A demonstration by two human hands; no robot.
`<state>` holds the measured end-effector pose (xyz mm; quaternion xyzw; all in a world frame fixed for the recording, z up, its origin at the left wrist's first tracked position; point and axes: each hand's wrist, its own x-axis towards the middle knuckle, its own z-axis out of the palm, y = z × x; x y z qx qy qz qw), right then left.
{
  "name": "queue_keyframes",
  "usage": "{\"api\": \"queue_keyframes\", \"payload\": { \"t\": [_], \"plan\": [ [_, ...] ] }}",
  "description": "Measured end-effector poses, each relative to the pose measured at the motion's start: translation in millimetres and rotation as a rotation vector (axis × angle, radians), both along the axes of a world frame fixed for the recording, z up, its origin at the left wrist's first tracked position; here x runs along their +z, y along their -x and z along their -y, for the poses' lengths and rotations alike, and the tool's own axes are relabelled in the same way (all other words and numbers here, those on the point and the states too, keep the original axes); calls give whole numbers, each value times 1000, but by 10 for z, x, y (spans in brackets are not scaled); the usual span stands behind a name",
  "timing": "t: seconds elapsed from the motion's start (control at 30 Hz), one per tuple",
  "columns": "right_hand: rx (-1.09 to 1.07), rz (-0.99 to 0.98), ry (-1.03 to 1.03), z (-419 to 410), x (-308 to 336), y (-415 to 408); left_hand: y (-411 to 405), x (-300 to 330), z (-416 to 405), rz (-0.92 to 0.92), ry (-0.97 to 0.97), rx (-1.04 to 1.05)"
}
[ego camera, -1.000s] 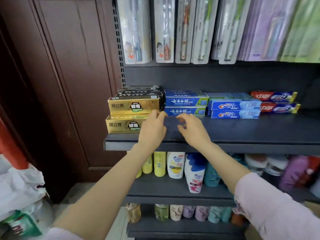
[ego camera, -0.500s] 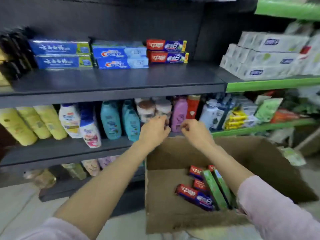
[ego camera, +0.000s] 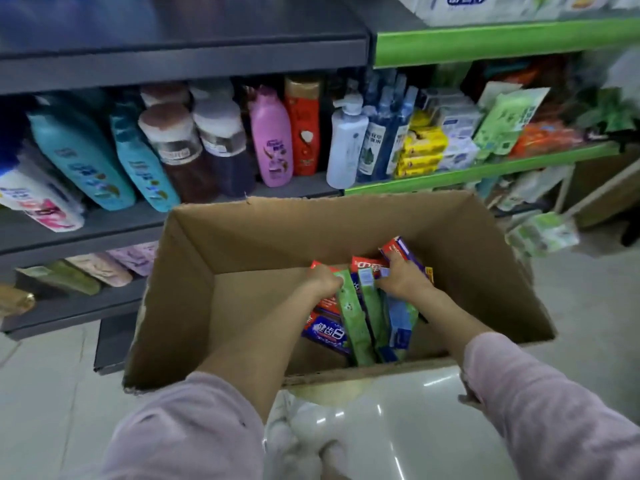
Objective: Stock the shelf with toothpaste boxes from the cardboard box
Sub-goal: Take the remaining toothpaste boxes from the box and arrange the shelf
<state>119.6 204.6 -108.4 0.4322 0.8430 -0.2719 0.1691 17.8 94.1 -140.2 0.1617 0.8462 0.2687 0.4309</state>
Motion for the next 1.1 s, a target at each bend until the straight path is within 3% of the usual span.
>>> {"api": "queue_keyframes", "payload": {
  "t": [0.2,0.27,0.43,0.6,0.77,0.93,1.1],
  "plan": [
    [-39,119,202,-174,-326,-94,-283,-270,-187,219,79,98],
    [-108,54,247,-231,-357,-103,-301,-314,-230,256,59,147],
    [-518,-188,545,-262,-340,-148,-353,-408,-279,167,108,48],
    [-606,-299,669,-260,-183,-189,-348,-470,-227,292,29,170],
    [-602,-474,738,-162,85,-172,-206,-162,-149,329,-147,320],
    [-540,-648,781,56,472,-53,0,447,112,375,-532,399],
    [-395,-796,699,436,1030,290,204,1092,481,228,-694,447]
  ]
}}
